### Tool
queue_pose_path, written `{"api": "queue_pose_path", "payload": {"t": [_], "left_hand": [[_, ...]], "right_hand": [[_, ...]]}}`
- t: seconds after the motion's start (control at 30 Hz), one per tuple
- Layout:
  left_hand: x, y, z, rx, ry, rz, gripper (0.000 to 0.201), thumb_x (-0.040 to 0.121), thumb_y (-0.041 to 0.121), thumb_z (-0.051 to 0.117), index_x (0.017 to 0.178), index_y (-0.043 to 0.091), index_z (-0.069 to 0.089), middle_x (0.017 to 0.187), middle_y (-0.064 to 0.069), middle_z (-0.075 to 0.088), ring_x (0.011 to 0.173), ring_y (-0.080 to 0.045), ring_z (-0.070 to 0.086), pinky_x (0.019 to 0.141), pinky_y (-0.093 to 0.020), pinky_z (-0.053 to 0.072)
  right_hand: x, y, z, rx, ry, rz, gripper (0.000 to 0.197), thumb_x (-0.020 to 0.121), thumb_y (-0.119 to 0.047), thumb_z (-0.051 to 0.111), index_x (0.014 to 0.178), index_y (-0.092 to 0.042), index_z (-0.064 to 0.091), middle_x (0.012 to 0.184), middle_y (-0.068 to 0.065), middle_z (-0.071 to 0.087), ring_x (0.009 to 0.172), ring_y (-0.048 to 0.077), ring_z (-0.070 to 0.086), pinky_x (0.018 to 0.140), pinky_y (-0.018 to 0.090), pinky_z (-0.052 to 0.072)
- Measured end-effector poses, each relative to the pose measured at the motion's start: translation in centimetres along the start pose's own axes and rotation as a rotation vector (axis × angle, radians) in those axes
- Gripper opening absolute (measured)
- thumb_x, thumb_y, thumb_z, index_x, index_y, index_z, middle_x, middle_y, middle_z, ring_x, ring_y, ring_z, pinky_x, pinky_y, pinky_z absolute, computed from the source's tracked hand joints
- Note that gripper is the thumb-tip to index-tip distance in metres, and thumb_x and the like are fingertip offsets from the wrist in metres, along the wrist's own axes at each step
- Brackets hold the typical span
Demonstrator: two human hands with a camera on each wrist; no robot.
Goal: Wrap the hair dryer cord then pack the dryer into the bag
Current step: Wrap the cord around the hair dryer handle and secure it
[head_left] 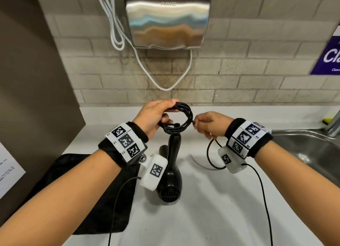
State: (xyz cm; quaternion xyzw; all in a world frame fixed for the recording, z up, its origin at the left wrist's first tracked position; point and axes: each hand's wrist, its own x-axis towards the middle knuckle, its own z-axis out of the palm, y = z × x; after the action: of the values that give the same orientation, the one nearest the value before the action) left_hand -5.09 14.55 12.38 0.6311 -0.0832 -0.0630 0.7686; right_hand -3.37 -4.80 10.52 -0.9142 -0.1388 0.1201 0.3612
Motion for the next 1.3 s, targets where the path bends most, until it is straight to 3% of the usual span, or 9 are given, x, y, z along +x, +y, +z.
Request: {"api": "queue_pose_path", "payload": {"t": [0.13,0.2,0.3,0.4,0.53,0.67,0.9,1.03,1.3], "left_hand": [[-0.3,0.3,0.1,0.002,-0.083,-0.022,0.023,0.095,0.012,0.043,0.085,0.01,0.064,0.068,-0.001,0.067,0.032,-0.004,0.025,0.049,-0.021,0.044],[-0.5,0.4,0.2,0.012,-0.121,-0.039,0.025,0.095,0.013,0.041,0.084,0.011,0.064,0.064,0.001,0.066,0.031,-0.004,0.023,0.045,-0.02,0.038],[-0.7,0.6,0.3,0.008,-0.124,-0.077,0.026,0.095,0.016,0.041,0.082,0.011,0.063,0.06,0.003,0.063,0.031,-0.004,0.021,0.042,-0.019,0.033],[-0.7,0.7,0.3,0.026,-0.115,-0.08,0.022,0.095,0.017,0.043,0.081,0.011,0.059,0.064,0.001,0.056,0.031,-0.004,0.018,0.041,-0.018,0.028],[-0.7,0.6,0.2,0.068,-0.153,-0.067,0.021,0.095,0.019,0.045,0.077,0.013,0.055,0.069,0.0,0.052,0.03,-0.003,0.017,0.041,-0.018,0.027],[-0.8,0.7,0.3,0.104,-0.205,-0.094,0.015,0.094,0.02,0.047,0.088,0.014,0.059,0.071,0.001,0.056,0.03,-0.003,0.018,0.04,-0.017,0.029],[-1.0,1.4,0.6,0.276,-0.349,-0.068,0.021,0.094,0.019,0.044,0.1,0.023,0.064,0.076,0.009,0.069,0.032,-0.002,0.018,0.044,-0.018,0.028],[-0.9,1.1,0.9,0.228,-0.245,-0.006,0.018,0.095,0.016,0.046,0.095,0.02,0.064,0.07,0.009,0.067,0.031,-0.002,0.02,0.044,-0.019,0.025],[-0.1,0.6,0.9,0.123,-0.026,0.042,0.013,0.094,0.018,0.05,0.099,0.017,0.062,0.074,0.003,0.063,0.031,-0.002,0.023,0.047,-0.021,0.026]], "right_hand": [[0.8,-0.7,-0.9,0.003,0.117,-0.083,0.021,0.095,-0.01,0.042,0.108,-0.019,0.055,0.086,-0.006,0.055,0.076,0.006,0.049,0.072,0.016,0.039],[1.1,-1.1,-1.2,0.025,0.118,-0.138,0.02,0.096,-0.015,0.043,0.106,-0.02,0.06,0.094,-0.006,0.059,0.088,0.004,0.052,0.087,0.021,0.038],[1.5,-1.6,-1.7,0.107,0.259,-0.174,0.02,0.093,-0.01,0.047,0.08,-0.018,0.059,0.07,-0.003,0.053,0.061,-0.009,0.049,0.071,0.016,0.039],[1.4,-2.7,-2.1,0.064,0.4,-0.189,0.011,0.092,-0.01,0.05,0.085,-0.014,0.058,0.065,-0.002,0.049,0.055,-0.005,0.046,0.054,0.005,0.034],[1.2,-3.7,-2.3,0.06,0.456,-0.238,0.009,0.09,-0.01,0.053,0.085,-0.013,0.06,0.078,0.011,0.054,0.073,0.017,0.046,0.063,0.015,0.037],[1.0,-4.4,-2.7,0.037,0.514,-0.242,0.011,0.089,-0.009,0.054,0.089,-0.005,0.064,0.062,-0.001,0.049,0.054,0.002,0.043,0.057,0.01,0.035],[-0.8,-6.5,-3.4,-0.039,0.58,-0.333,0.014,0.088,-0.008,0.055,0.079,-0.018,0.059,0.049,-0.014,0.045,0.044,-0.009,0.046,0.05,0.003,0.033],[-2.1,-7.4,-3.3,-0.078,0.63,-0.356,0.012,0.089,-0.011,0.054,0.08,-0.018,0.058,0.056,-0.015,0.045,0.047,-0.011,0.046,0.053,0.007,0.032],[-4.2,-6.6,0.8,-0.072,0.707,-0.423,0.032,0.097,-0.019,0.04,0.076,-0.001,0.055,0.051,-0.006,0.038,0.047,0.01,0.034,0.048,0.021,0.028]]}}
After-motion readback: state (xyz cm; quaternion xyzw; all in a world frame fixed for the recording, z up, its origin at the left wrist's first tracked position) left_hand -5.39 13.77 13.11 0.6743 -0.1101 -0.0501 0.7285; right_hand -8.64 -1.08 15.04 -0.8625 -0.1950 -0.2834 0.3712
